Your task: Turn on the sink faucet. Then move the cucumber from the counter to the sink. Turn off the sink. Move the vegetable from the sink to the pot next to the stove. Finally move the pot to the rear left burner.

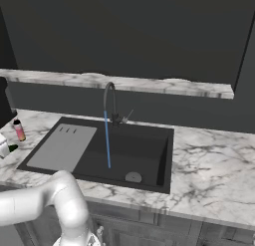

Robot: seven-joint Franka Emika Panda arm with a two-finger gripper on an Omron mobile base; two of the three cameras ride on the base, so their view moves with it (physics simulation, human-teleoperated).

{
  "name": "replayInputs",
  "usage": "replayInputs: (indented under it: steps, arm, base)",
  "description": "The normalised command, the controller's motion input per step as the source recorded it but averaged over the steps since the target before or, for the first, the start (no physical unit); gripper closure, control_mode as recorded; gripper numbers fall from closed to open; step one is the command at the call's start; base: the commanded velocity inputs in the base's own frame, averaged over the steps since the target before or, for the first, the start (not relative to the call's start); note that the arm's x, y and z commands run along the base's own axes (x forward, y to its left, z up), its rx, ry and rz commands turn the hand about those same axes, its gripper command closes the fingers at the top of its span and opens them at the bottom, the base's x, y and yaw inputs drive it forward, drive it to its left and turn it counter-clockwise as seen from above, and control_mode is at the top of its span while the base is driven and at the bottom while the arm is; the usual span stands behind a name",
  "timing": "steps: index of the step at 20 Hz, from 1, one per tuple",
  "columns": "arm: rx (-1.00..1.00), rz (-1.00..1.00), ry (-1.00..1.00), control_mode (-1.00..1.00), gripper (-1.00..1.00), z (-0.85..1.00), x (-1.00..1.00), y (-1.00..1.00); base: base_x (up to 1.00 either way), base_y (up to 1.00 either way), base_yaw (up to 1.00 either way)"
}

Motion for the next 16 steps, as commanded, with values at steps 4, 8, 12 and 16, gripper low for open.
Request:
replayInputs:
  steps: [4, 8, 12, 16]
  arm:
    - [0.02, 0.0, -0.08, -1.0, 1.0, -0.72, -0.06, 0.0]
    - [0.06, 0.0, -0.27, -1.0, 1.0, -0.63, -0.23, -0.14]
    - [0.06, -0.02, -0.22, -1.0, 1.0, -0.25, -0.15, -0.41]
    - [0.05, -0.08, -0.12, -1.0, 1.0, 0.14, -0.1, -0.61]
  base:
    - [0.0, 0.0, 0.0]
    - [0.0, 0.0, 0.0]
    - [0.0, 0.0, 0.0]
    - [0.0, 0.0, 0.0]
